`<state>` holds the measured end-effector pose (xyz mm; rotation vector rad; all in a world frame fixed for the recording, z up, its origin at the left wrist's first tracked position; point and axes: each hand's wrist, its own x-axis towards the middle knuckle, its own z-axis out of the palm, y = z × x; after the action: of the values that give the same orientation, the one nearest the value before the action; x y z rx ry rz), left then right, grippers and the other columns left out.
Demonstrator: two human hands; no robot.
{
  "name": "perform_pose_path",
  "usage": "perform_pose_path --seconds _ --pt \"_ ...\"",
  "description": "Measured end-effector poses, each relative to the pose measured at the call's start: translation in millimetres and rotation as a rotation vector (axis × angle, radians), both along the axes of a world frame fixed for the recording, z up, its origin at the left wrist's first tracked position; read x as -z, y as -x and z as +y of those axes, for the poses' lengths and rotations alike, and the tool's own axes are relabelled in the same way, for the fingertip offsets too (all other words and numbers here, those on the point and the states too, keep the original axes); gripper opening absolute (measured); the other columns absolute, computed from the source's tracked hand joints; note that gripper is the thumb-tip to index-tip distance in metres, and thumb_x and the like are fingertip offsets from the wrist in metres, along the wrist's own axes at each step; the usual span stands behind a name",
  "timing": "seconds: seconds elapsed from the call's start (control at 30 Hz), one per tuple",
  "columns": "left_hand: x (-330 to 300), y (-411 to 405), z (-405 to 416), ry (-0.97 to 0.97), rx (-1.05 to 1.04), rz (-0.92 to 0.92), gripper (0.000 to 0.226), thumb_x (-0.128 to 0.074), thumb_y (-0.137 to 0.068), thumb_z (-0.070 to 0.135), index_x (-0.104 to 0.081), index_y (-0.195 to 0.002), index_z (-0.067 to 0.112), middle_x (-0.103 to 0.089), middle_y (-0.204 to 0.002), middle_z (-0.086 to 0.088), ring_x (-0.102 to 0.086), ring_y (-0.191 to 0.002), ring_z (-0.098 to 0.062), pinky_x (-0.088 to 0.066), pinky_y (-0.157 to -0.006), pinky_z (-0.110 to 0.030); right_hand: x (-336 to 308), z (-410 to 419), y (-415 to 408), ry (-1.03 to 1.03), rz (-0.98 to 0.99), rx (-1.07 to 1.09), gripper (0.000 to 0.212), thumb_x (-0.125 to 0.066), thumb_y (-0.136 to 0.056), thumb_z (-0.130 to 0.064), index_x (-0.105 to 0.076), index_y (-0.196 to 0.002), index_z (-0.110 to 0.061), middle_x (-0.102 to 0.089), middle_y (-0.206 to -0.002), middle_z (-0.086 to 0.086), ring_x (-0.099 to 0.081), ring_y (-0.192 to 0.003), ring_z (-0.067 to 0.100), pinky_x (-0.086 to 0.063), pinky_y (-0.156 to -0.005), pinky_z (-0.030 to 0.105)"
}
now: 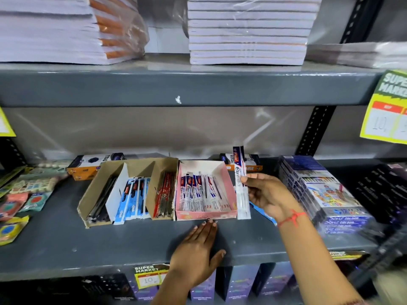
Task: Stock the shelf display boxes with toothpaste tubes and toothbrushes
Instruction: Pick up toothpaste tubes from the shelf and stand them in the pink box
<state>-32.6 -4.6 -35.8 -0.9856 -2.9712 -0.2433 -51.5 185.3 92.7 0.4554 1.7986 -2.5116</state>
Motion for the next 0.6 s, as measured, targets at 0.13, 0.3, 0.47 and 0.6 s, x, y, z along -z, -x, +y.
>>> perform_pose_path --seconds 0.13,0.3,0.47,0.6 --pt "-3.2 -2.7 0.8 0.018 -0.004 -0.007 0.074 -0.01 -0.091 0.06 -0.002 -0.149 0.014 -0.004 -0.156 -0.001 0.0 -0.141 -0.012 0.01 -0.104 -0.018 -12.7 -30.7 -31.6 -0.036 0.064 -0.056 0.018 -0.063 -0.081 0.001 -0.066 -0.069 -0.011 -0.068 -0.048 -0.002 -0.056 -0.041 0.003 -0.045 -0.041 0.011" --pt "-8.0 -5.3 3.9 0.049 -0.06 -0.027 0.066 -0.022 -0.098 0.052 -0.008 -0.149 0.014 -0.007 -0.156 -0.003 -0.002 -0.141 -0.016 0.001 -0.111 -0.023 -16.3 -52.3 -52.9 -0.028 0.123 -0.076 0.021 -0.065 -0.078 0.005 -0.064 -0.063 -0.01 -0.068 -0.052 -0.002 -0.058 -0.044 0.005 -0.048 -0.044 0.012" --pt "-19.3 -12.9 4.2 0.06 -0.067 -0.056 0.065 -0.022 -0.099 0.049 -0.001 -0.149 0.014 -0.001 -0.157 -0.003 0.001 -0.141 -0.016 0.002 -0.11 -0.023 -15.8 -60.2 -59.5 -0.048 0.127 -0.094 0.021 -0.066 -0.076 0.007 -0.065 -0.061 -0.008 -0.067 -0.05 -0.002 -0.057 -0.043 0.007 -0.048 -0.045 0.013" --pt "-20.8 -16.2 0.9 0.0 -0.07 -0.054 0.064 -0.027 -0.099 0.048 -0.005 -0.15 0.015 -0.007 -0.156 -0.001 -0.003 -0.141 -0.016 -0.002 -0.109 -0.021 -14.8 -58.9 -58.7 -0.029 0.107 -0.124 0.021 -0.065 -0.077 0.007 -0.065 -0.062 -0.008 -0.068 -0.049 -0.002 -0.057 -0.041 0.005 -0.048 -0.043 0.012"
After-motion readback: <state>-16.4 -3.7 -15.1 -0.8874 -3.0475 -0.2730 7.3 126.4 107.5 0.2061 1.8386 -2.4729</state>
